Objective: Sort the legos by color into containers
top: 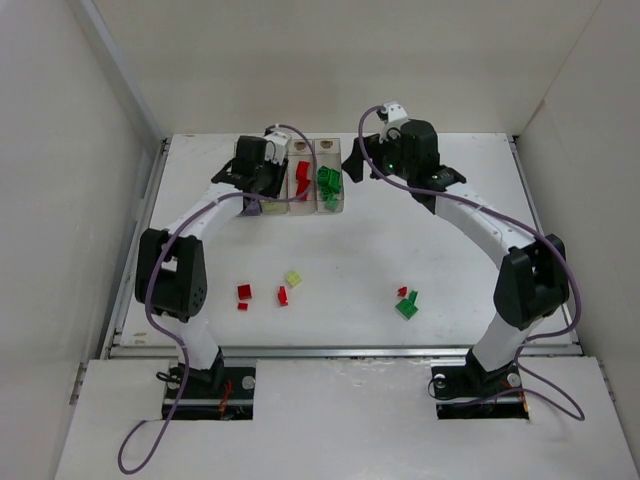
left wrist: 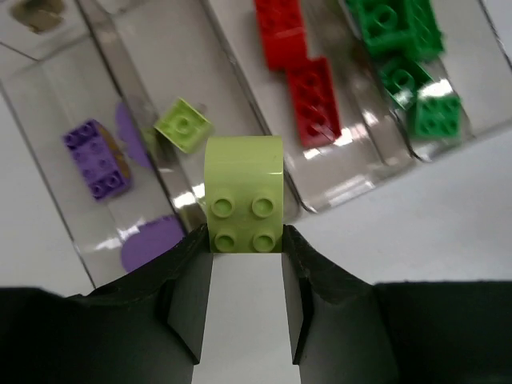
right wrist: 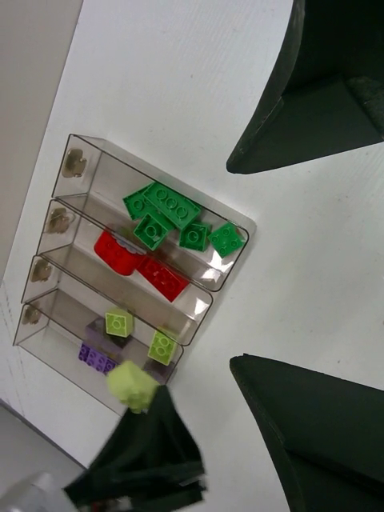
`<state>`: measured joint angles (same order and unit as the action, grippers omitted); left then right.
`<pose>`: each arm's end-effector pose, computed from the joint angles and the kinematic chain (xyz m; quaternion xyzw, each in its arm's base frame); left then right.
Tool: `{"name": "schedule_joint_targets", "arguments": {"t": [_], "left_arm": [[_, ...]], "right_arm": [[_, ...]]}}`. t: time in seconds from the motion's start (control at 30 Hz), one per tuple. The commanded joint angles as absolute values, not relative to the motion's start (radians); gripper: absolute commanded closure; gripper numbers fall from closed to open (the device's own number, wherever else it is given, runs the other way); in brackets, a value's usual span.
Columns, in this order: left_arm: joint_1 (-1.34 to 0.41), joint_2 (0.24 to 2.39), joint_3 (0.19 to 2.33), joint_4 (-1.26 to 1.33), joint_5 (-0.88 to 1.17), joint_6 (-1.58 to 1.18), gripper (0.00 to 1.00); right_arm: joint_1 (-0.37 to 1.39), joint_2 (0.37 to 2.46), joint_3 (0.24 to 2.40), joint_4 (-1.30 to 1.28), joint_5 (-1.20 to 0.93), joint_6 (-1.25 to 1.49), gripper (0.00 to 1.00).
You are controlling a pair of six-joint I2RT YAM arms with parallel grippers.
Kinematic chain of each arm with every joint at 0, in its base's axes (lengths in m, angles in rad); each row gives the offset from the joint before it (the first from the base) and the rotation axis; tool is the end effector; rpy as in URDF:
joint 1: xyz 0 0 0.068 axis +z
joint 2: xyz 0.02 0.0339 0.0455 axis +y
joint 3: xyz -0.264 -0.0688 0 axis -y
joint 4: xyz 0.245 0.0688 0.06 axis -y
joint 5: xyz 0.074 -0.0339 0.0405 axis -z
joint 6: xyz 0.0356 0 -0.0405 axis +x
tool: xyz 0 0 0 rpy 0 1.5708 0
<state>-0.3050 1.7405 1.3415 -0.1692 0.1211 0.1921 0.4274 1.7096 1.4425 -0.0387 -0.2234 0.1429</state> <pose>0.3858 -0.1260 0.2750 0.2435 0.8413 -0.0800 0.4759 0.3720 0.1781 0.3354 -0.1789 0.7841 0.2515 0.5385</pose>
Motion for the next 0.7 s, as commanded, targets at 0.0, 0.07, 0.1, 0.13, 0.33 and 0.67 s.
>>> {"name": "schedule_joint_targets", "arguments": {"t": [0.0, 0.07, 0.1, 0.13, 0.33, 0.67], "left_arm": [[-0.301, 1.816, 1.393, -0.042, -0.024, 0.120, 1.00], [-0.301, 1.859, 1.407, -0.014, -0.055, 0.120, 1.00], [-0.301, 1.868, 1.417, -0.005, -0.055, 0.120, 0.98], [-0.301, 1.877, 1.417, 0.008, -0.055, 0.133, 0.95], [-0.301, 1.878, 1.431, 0.026, -0.115, 0.069, 0.31], [-0.345, 1.714, 1.438, -0.189, -0.184, 0.242, 0.04]], "right_arm": [[0.437, 1.684, 1.497, 0.005, -0.218, 0.152, 0.00], [0.437, 1.684, 1.506, 0.005, -0.218, 0.161, 0.00], [0.437, 1.684, 1.506, 0.005, -0.218, 0.161, 0.00], [0.437, 1.684, 1.506, 0.005, -0.218, 0.161, 0.00], [0.437, 1.694, 1.506, 0.005, -0.209, 0.161, 0.00], [0.489, 1.614, 1.473, -0.061, -0.144, 0.015, 0.00]]}}
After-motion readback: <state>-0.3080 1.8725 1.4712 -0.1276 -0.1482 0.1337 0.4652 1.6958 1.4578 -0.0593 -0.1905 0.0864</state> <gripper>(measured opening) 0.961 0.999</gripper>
